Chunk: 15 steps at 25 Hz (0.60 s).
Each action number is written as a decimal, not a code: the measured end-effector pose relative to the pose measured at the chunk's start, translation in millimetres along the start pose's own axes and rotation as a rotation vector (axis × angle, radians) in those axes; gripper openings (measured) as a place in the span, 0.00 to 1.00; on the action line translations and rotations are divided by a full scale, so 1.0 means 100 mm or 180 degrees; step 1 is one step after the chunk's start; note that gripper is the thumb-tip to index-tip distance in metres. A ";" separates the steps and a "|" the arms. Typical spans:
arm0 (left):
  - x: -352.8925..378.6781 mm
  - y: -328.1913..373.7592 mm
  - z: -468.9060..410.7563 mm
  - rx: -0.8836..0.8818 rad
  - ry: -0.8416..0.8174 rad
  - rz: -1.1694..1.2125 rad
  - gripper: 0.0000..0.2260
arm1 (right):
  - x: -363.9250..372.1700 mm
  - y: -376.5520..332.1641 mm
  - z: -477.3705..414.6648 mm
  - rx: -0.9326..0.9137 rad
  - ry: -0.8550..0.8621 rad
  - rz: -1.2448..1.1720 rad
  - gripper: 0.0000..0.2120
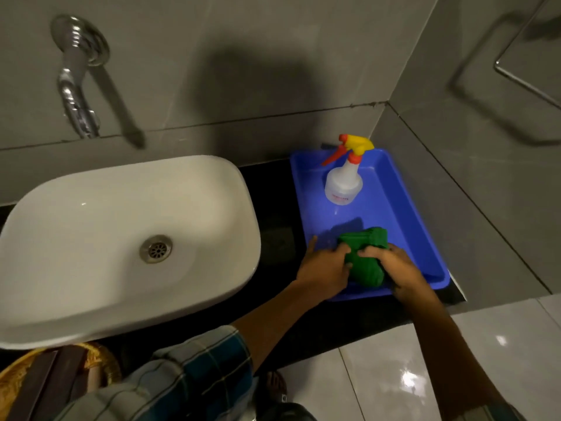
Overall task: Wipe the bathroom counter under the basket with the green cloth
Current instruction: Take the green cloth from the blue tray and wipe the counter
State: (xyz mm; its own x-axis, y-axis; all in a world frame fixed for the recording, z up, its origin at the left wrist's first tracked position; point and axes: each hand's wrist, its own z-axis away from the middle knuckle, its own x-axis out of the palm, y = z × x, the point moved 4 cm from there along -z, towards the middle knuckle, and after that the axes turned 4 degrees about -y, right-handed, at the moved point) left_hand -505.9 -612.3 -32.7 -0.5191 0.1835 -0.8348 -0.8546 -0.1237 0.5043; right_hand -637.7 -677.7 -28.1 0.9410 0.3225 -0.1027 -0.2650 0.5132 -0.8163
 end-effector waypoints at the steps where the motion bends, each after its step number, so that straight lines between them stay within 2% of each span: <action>1: -0.15 -0.04 0.15 -0.0005 0.0458 0.0325 0.17 | 0.11 -0.07 0.17 -0.0083 -0.0158 -0.0334 0.16; 3: -0.49 -0.24 0.61 -0.0039 0.1058 0.1308 0.19 | 0.38 -0.19 0.55 -0.0272 -0.0474 -0.0703 0.18; 7: -0.79 -0.95 2.00 -0.0458 0.1018 0.3393 0.26 | 1.40 -0.12 1.49 -0.0674 -0.1462 -0.0769 0.25; 8: -0.80 -1.12 2.43 -0.0597 0.1130 0.3572 0.25 | 1.67 0.03 1.67 -0.0681 -0.1643 -0.0686 0.25; 9: -0.82 -1.32 2.92 -0.0716 0.1452 0.3582 0.25 | 2.01 0.17 1.92 -0.0685 -0.1781 -0.0501 0.24; 12: -0.78 -1.92 4.27 -0.1135 0.2437 0.3367 0.24 | 3.08 0.72 2.55 -0.0780 -0.1902 0.0540 0.23; 14: -0.70 -2.23 4.93 -0.1605 0.2803 0.3180 0.21 | 3.66 1.00 2.92 -0.1542 -0.1987 0.1420 0.26; 15: -0.64 -2.37 5.24 -0.1846 0.2907 0.3039 0.18 | 3.93 1.14 3.11 -0.1954 -0.2097 0.1792 0.25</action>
State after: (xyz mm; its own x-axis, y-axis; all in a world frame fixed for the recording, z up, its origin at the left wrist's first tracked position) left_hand -275.7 -83.7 17.3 -0.5012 -0.8430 -0.1951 0.0487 -0.2526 0.9664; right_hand -364.0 -245.3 14.8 0.3671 0.8503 -0.3771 -0.3022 -0.2744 -0.9129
